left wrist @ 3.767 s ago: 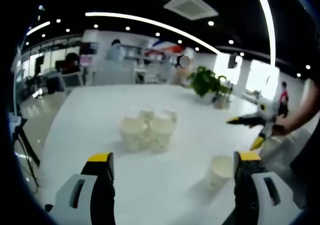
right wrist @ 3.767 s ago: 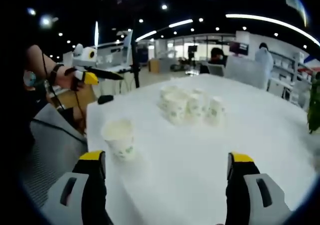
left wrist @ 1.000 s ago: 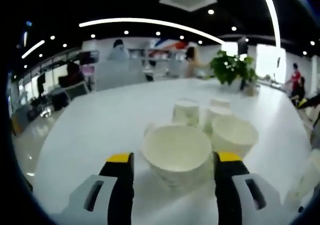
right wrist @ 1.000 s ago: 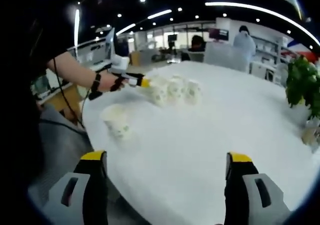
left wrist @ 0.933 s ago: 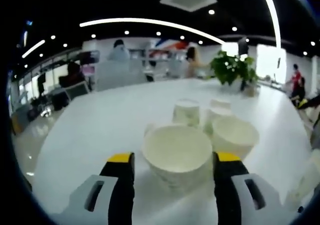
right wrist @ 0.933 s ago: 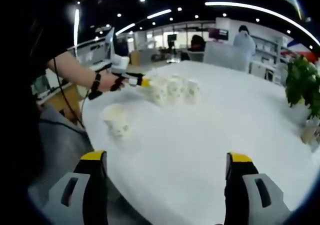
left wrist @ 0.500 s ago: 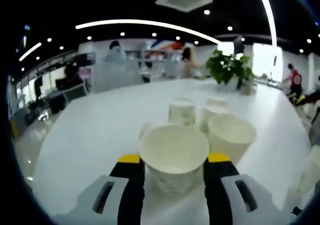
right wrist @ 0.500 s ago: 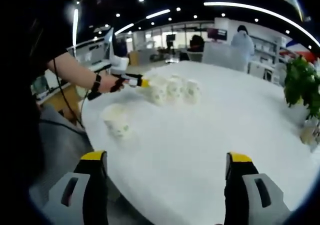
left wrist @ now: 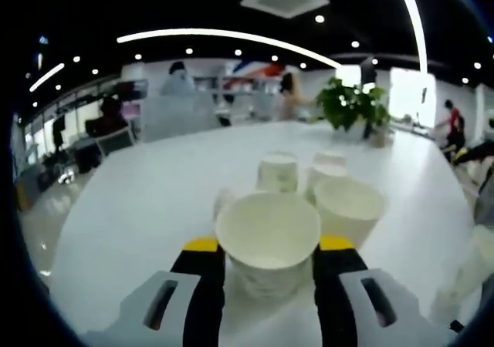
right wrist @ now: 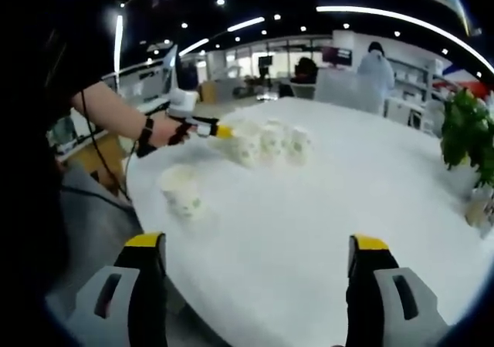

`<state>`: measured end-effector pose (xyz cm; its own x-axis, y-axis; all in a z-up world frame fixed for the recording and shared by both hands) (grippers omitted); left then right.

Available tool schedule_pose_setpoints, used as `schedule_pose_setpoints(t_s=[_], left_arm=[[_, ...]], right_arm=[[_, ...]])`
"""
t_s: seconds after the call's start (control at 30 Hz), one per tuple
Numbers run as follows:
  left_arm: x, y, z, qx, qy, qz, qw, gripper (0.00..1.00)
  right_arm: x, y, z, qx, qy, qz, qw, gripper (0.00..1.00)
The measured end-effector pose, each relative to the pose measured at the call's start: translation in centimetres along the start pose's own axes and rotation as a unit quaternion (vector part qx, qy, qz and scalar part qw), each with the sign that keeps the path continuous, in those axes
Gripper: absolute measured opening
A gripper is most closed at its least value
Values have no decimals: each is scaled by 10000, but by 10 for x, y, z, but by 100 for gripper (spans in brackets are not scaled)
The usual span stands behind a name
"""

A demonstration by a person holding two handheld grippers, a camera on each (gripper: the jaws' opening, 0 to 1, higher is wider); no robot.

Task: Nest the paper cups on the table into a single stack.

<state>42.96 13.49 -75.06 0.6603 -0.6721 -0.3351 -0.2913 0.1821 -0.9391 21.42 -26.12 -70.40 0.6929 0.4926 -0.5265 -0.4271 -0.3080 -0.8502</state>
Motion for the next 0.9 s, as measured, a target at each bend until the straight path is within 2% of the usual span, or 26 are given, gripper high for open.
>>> schedule_pose_setpoints(t_s=[0.17, 0.3, 0.47, 0.83, 0.9], left_arm=[[-7, -5, -8, -54, -3, 4, 10000, 43], [-13, -9, -16, 64, 82, 69, 9999, 43], [-26, -15, -17, 58, 47, 83, 9999, 43], [-58, -45, -29, 9, -35, -174, 9998, 43], [-63, -51, -32, 6, 63, -233, 9997, 42]], right_arm=[[2, -2, 1, -1, 2, -104, 9999, 96], [5, -4, 3, 6, 0, -213, 9998, 96], [5, -6, 5, 17, -34, -315, 9995, 96], [5, -12, 4, 24, -96, -505, 9987, 95], [5, -13, 5, 38, -91, -543, 9985, 95]])
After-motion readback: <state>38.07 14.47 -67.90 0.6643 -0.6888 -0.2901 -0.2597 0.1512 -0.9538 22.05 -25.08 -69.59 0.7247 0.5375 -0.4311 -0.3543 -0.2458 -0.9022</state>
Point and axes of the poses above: the point that each gripper's makers call its tool centre point, and the gripper's own axes: x roughly forward along the fingers, z roughly to its left, y roughly out of its underside, the point moved 10 cm from there along -x, roughly backward along the fingers, and after that the axes turned 7 degrees about y, right-handed, at the moved point
